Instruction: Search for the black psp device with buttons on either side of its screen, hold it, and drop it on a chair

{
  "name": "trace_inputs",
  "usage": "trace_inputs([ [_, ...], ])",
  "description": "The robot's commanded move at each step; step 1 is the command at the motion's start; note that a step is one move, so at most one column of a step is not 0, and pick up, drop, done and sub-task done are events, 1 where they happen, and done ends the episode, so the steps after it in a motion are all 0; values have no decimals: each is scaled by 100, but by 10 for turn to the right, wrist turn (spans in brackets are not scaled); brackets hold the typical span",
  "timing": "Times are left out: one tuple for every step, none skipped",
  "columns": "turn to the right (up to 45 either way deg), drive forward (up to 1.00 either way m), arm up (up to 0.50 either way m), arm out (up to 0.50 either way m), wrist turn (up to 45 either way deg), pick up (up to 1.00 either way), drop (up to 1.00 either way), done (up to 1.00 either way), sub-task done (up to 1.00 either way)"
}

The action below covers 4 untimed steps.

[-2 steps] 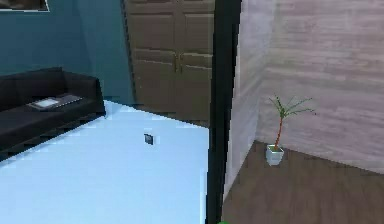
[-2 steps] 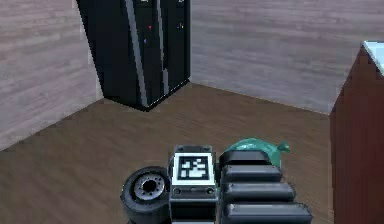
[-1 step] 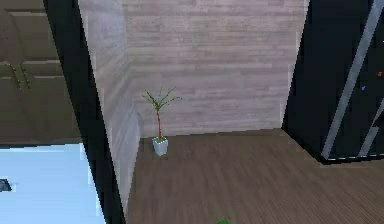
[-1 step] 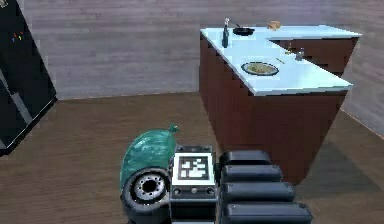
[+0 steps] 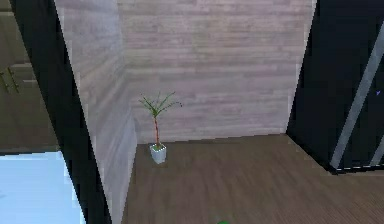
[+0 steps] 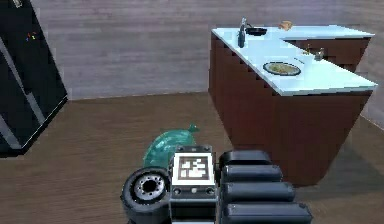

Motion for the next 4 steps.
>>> trace_inputs([
  [-420, 0, 0, 0, 0, 0, 0, 0, 0],
  [0, 55, 0, 0, 0, 0, 0, 0, 0],
  [-450, 0, 0, 0, 0, 0, 0, 0, 0],
  [-210, 0, 0, 0, 0, 0, 0, 0, 0],
])
